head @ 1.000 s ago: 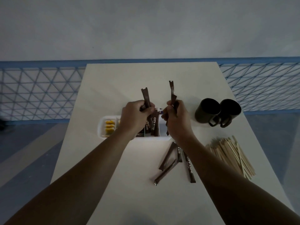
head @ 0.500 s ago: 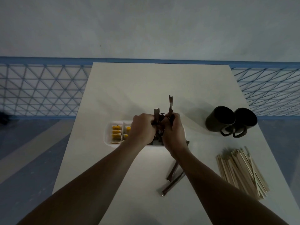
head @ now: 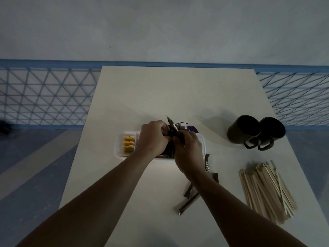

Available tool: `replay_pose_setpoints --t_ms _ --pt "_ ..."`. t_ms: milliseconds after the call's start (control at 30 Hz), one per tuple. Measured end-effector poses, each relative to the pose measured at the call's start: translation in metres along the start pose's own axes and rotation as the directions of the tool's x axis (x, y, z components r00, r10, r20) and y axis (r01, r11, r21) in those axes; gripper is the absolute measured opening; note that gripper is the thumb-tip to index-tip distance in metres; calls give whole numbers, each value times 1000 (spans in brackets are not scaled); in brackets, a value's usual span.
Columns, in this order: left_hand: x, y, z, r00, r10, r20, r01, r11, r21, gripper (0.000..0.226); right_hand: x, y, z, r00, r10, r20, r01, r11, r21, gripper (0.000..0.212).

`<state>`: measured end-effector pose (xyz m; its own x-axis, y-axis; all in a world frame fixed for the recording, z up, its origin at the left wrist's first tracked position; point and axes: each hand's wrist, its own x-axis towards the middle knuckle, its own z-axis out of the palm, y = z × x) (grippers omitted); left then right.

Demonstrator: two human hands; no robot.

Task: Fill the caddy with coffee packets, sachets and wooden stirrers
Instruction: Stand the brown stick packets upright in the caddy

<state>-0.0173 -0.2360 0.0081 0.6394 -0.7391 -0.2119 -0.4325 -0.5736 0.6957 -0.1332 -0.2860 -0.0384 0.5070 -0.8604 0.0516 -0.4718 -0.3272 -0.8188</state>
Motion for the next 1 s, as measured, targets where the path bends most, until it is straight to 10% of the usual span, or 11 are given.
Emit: replay_pose_setpoints --t_ms 1000 --pt "1 6 10 994 44 -99 -43 999 3 16 18 0 -22 985 -35 172 75 969 -234 34"
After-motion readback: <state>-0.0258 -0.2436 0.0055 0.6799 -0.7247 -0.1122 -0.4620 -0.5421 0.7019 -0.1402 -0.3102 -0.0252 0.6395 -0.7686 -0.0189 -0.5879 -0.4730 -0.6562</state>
